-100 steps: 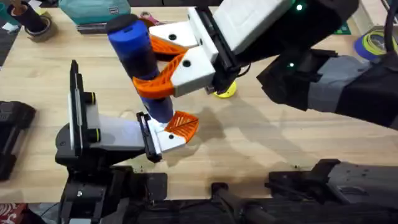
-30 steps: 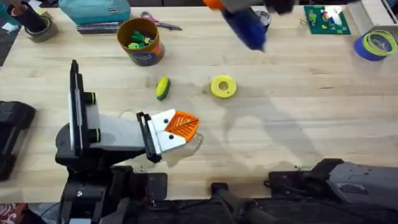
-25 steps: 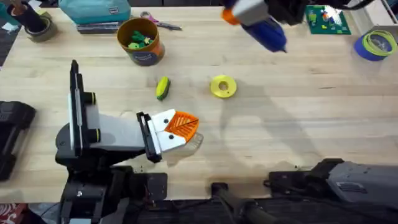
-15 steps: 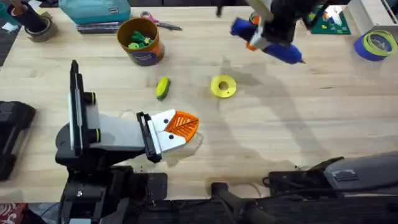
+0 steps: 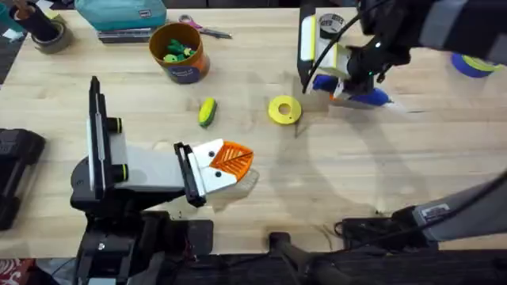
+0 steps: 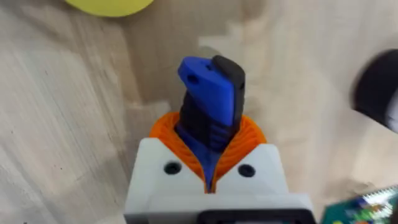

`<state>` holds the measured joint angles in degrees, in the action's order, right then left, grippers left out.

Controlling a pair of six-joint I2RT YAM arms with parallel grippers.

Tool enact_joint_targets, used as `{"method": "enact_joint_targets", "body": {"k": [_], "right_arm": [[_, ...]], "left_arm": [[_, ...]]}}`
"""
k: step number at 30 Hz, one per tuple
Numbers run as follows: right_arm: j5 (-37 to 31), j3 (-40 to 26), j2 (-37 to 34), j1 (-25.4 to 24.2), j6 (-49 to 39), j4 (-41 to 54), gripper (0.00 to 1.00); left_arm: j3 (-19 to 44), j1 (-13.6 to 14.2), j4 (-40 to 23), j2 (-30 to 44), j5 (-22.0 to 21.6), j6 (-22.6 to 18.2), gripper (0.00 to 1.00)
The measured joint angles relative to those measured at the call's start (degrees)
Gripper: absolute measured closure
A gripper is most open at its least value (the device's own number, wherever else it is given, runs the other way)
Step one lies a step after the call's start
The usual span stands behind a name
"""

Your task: Pick up the gripper from the table and insert it into the empty holder that is missing its gripper. Then pick up a screw, insert it into the mounting hole, and use the screwdriver to tighten it. Finally, clean up the table by picking up the vegetable and placing it into the bucket.

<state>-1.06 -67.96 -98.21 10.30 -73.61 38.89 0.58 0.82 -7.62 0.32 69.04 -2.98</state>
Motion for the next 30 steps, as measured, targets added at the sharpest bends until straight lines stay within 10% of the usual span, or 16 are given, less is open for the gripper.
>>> {"method": "enact_joint_targets", "body": {"k": [9, 12, 16, 24, 30], "right_arm": [[-0.7, 0.3, -5.4, -0.2, -1.7, -0.7, 0.959], [-0.9, 0.3, -5.3, -0.2, -1.9, -0.8, 0.681], [-1.1, 0.0, -4.9, -0.3, -1.9, -2.6, 0.075], [-0.9, -0.1, -4.2, -0.3, -1.2, -1.5, 0.007], [2.0, 0.1, 1.3, -0.3, 11.3, -5.5, 0.007]], "left_arm": [[0.0, 0.0, 0.0, 0.0, 0.0, 0.0, 0.994], [0.0, 0.0, 0.0, 0.0, 0.0, 0.0, 0.994], [0.0, 0.0, 0.0, 0.0, 0.0, 0.0, 0.994], [0.0, 0.0, 0.0, 0.0, 0.0, -0.1, 0.987], [0.0, 0.0, 0.0, 0.0, 0.0, -0.3, 0.101]]}}
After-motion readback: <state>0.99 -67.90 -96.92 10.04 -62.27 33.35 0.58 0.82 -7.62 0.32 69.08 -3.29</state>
